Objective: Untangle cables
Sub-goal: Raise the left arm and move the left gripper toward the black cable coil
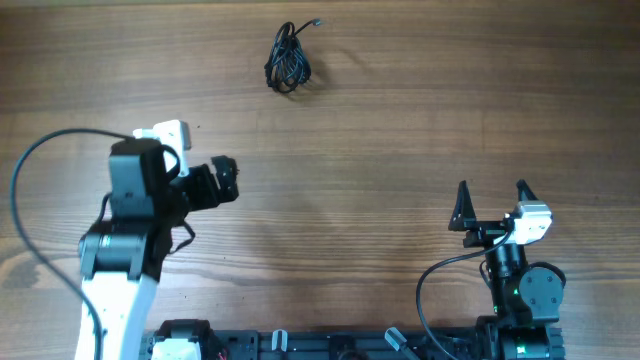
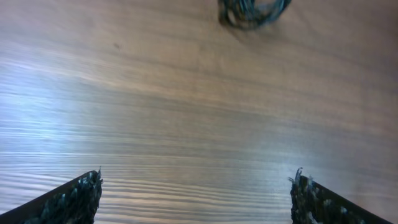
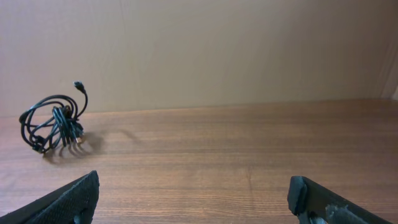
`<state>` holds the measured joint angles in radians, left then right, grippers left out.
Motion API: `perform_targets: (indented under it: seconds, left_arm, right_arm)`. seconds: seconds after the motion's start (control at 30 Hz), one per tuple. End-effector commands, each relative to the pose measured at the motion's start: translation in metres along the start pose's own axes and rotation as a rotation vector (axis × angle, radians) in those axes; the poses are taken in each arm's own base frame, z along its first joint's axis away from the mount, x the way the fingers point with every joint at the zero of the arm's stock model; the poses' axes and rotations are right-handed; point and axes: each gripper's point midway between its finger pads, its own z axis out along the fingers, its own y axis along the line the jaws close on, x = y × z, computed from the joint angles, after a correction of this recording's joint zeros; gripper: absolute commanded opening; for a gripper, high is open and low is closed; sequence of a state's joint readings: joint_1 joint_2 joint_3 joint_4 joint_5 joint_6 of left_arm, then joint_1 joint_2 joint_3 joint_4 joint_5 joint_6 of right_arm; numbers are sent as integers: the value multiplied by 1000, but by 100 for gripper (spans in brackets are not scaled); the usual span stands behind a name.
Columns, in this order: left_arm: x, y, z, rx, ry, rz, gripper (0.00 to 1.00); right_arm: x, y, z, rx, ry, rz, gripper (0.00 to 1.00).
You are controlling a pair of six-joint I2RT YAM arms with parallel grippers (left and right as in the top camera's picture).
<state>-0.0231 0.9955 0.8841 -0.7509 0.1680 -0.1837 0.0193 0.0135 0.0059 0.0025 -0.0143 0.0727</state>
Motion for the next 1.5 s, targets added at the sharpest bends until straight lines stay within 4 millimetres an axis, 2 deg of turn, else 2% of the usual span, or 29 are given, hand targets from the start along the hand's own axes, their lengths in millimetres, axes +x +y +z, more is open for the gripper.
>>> perform_targets:
  seconds: [0.0,0.03,0.07,0.17,0.27,0.37,0.5,0.57,0.63,0.67,0.7,0.73,0.87,1.0,1.13,1.47]
  left_arm:
    - [-3,-15,25,105,64,3,52]
    - [-5,-15,33,109,72,-10,14]
    - [-6,-14,39,107,77,-36,4]
    - [-10,-11,66,99,97,-136,4]
    - [-13,-12,75,103,91,-147,4]
    - [-30,-12,70,83,50,-152,4]
    - [-72,-13,45,30,-37,-140,4]
    - [-93,-15,35,16,-95,-132,8]
    - [-113,-13,30,-3,-171,-125,15]
    - [-122,-12,28,-11,-210,-122,28]
    - [-128,-12,27,-14,-234,-120,45]
    - [-133,-12,28,-12,-253,-117,53]
    - [-142,-14,35,-2,-280,-114,69]
    - [-137,-8,60,-16,-238,-120,71]
    - [-116,-13,83,32,-130,-125,79]
    - [-116,-14,84,40,-124,-125,87]
  right_arm:
    - [-2,2,0,-8,-8,-18,99]
    - [-2,2,0,-8,-8,-18,100]
    - [-2,2,0,-8,-8,-18,100]
    - [-2,2,0,-8,-8,-18,100]
    - [-2,2,0,-8,-8,-18,100]
    - [-2,2,0,-8,-8,-18,100]
    - [-2,2,0,-8,-8,-18,100]
    - [-2,2,0,-8,-8,-18,100]
    - [-2,2,0,-8,-8,-18,100]
    - [-2,2,0,-8,-8,-18,100]
    - [-2,2,0,-8,-8,-18,100]
    - [-2,2,0,-8,-8,-18,100]
    - [-2,2,0,-8,-8,-18,100]
    - [-2,2,0,-8,-8,-18,100]
    - [-2,2,0,-8,-8,-18,100]
    - [-2,2,0,-8,-8,-18,100]
